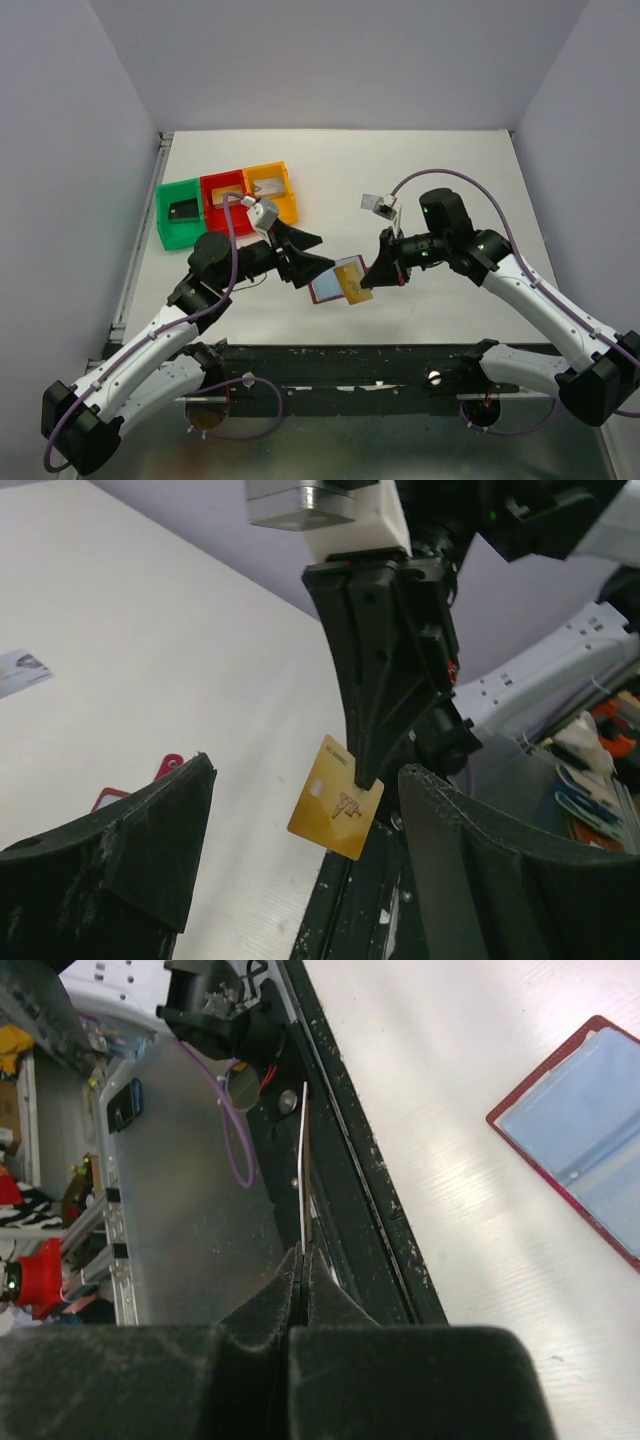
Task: Take the credit cards out of the card holder
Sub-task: Remove the credit card from the card holder, then place the credit card at the center of the board, then remove the credit card from the card holder.
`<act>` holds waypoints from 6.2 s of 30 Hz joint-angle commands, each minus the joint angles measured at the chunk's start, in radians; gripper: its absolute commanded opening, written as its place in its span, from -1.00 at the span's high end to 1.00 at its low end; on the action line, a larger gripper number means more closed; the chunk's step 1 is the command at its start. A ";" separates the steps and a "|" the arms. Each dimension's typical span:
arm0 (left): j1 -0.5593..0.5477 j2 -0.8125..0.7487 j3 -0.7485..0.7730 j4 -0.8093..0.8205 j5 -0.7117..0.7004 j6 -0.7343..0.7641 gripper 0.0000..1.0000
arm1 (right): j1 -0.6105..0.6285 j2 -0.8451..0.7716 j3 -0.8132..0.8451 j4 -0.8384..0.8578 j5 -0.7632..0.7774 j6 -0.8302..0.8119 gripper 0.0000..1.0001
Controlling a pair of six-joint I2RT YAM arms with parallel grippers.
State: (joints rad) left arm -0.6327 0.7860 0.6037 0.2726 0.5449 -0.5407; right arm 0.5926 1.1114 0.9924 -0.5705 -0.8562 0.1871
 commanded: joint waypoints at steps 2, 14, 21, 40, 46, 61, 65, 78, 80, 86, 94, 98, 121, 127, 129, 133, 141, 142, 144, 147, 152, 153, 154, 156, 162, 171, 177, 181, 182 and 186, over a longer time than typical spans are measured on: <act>0.008 0.044 0.057 -0.056 0.318 0.096 -0.64 | 0.065 0.015 0.077 -0.176 0.006 -0.092 0.99; 0.008 0.136 0.080 -0.110 0.432 0.127 -0.26 | 0.101 0.034 0.129 -0.212 0.013 -0.123 0.99; 0.007 0.159 0.088 -0.110 0.460 0.136 -0.16 | 0.116 0.047 0.144 -0.218 0.014 -0.129 0.99; 0.002 0.190 0.082 -0.087 0.501 0.128 0.77 | 0.134 0.057 0.163 -0.232 0.025 -0.147 0.99; -0.001 0.191 0.064 -0.029 0.517 0.088 1.00 | 0.138 0.036 0.158 -0.220 0.028 -0.137 0.99; 0.160 0.156 0.008 0.106 0.198 -0.099 1.00 | 0.099 -0.119 0.178 -0.198 0.631 0.081 -0.35; 0.188 0.173 0.025 0.077 -0.156 -0.169 1.00 | 0.099 -0.229 0.051 -0.089 0.835 0.141 -0.34; 0.188 0.660 0.329 -0.010 -0.572 -0.280 1.00 | 0.098 -0.375 -0.322 0.213 0.775 0.338 -0.27; 0.188 0.726 0.360 -0.012 -0.594 -0.298 1.00 | 0.099 -0.361 -0.328 0.213 0.757 0.331 -0.27; 0.182 0.916 0.468 0.016 -0.573 -0.341 1.00 | 0.099 -0.320 -0.318 0.196 0.750 0.308 -0.26; 0.179 1.091 0.596 -0.016 -0.579 -0.344 1.00 | 0.099 -0.314 -0.288 0.146 0.773 0.272 -0.26; 0.177 1.157 0.648 -0.029 -0.574 -0.349 1.00 | 0.099 -0.288 -0.261 0.106 0.781 0.256 -0.26; 0.192 1.174 0.662 -0.095 -0.563 -0.346 0.00 | 0.098 -0.275 -0.248 0.089 0.793 0.216 -0.27; 0.217 1.092 0.647 -0.150 -0.595 -0.308 -0.08 | 0.099 -0.272 -0.258 0.090 0.821 0.216 -0.27; 0.223 1.050 0.637 -0.168 -0.608 -0.291 -0.09 | 0.099 -0.259 -0.262 0.089 0.850 0.222 -0.27; 0.222 0.942 0.619 -0.205 -0.637 -0.257 -0.11 | 0.099 -0.223 -0.271 0.083 0.986 0.259 -0.32; 0.055 0.728 0.568 -0.447 -0.874 -0.152 -0.70 | 0.044 -0.041 -0.276 0.158 0.945 0.282 -0.55; 0.042 0.704 0.552 -0.478 -0.881 -0.185 -0.96 | 0.032 -0.019 -0.281 0.176 0.932 0.285 -0.54; 0.042 0.655 0.490 -0.500 -0.809 -0.252 -0.99 | 0.006 0.025 -0.291 0.225 0.892 0.290 -0.49; 0.045 0.555 0.317 -0.404 -0.697 -0.283 -0.99 | -0.022 0.099 -0.291 0.280 0.862 0.290 -0.40; 0.034 0.359 0.072 -0.210 -0.583 -0.281 -0.94 | -0.042 0.218 -0.256 0.327 0.798 0.275 -0.28; 0.030 0.336 0.050 -0.217 -0.582 -0.278 -0.91 | -0.043 0.238 -0.249 0.336 0.789 0.272 -0.27; 0.030 0.319 0.036 -0.233 -0.582 -0.272 -0.88 | -0.043 0.261 -0.239 0.339 0.789 0.273 -0.25; 0.028 0.289 0.004 -0.254 -0.585 -0.272 -0.85 | -0.043 0.304 -0.221 0.342 0.790 0.272 -0.22; 0.027 0.213 -0.094 -0.240 -0.589 -0.291 -0.79 | -0.051 0.396 -0.183 0.339 0.829 0.265 -0.08; 0.028 0.164 -0.116 -0.254 -0.583 -0.262 -0.76 | -0.073 0.492 -0.129 0.328 0.827 0.262 0.15; 0.028 0.157 -0.127 -0.243 -0.573 -0.262 -0.74 | -0.073 0.512 -0.121 0.339 0.809 0.262 0.30; 0.028 0.170 -0.125 -0.225 -0.547 -0.258 -0.70 | -0.073 0.513 -0.130 0.360 0.784 0.256 0.63; 0.027 0.179 -0.121 -0.220 -0.519 -0.251 -0.66 | -0.073 0.509 -0.133 0.362 0.775 0.255 0.73; 0.027 0.226 -0.084 -0.219 -0.450 -0.226 -0.56 | -0.073 0.437 -0.162 0.377 0.715 0.236 0.99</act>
State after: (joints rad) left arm -0.6025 0.9661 0.4915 0.0288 -0.0082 -0.8032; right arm 0.5232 1.6096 0.8494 -0.2302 -0.0719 0.4446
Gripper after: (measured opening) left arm 0.817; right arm 0.066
